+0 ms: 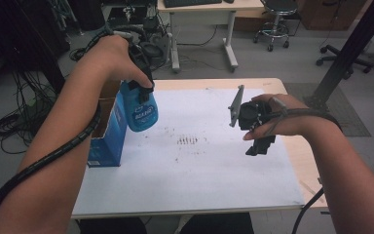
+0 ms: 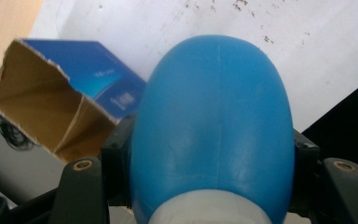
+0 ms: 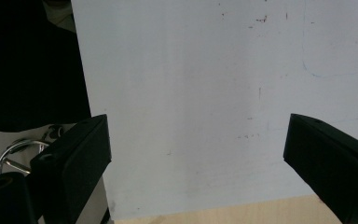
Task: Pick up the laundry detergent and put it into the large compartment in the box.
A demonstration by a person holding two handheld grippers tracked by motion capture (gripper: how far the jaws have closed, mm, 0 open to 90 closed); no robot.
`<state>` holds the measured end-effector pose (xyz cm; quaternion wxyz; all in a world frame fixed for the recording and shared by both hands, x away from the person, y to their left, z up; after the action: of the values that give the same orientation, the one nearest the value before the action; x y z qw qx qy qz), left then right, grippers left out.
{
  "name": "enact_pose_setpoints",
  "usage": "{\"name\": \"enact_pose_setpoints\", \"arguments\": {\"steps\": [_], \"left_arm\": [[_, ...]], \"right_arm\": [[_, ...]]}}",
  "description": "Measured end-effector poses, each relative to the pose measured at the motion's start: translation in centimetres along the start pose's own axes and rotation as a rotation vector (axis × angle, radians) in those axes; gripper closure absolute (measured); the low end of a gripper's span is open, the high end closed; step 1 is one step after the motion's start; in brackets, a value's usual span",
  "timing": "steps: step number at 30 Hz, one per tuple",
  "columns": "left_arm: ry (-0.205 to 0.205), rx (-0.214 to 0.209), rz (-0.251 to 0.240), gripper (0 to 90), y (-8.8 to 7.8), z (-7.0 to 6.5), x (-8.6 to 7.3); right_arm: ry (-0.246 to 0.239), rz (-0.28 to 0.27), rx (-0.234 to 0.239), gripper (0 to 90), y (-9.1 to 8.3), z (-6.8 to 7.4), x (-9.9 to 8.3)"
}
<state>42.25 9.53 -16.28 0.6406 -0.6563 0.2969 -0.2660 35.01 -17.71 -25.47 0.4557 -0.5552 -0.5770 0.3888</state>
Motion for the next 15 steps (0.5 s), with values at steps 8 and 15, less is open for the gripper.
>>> {"name": "enact_pose_setpoints", "arguments": {"steps": [8, 15], "left_arm": [[-0.136, -0.013, -0.008, 37.5, -1.7, 0.6, -0.8], [-0.254, -0.021, -0.023, 37.5, -3.4, 1.5, -2.0]], "right_arm": [[-0.001, -0.005, -0.001, 7.3, 0.0, 0.1, 0.1], [-0.008, -0.009, -0.006, 7.3, -0.1, 0.2, 0.3]]}}
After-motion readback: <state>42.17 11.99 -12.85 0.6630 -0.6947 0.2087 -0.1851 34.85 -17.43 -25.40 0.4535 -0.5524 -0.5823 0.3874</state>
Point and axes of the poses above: each handheld gripper's, and its own axes: y roughly forward along the jaws, x roughly out of its top, z roughly to its left, the point moved 2 cm from there along y, roughly forward along the jaws, and after that the axes turned 11 degrees about -x, right-handed, at the moved point
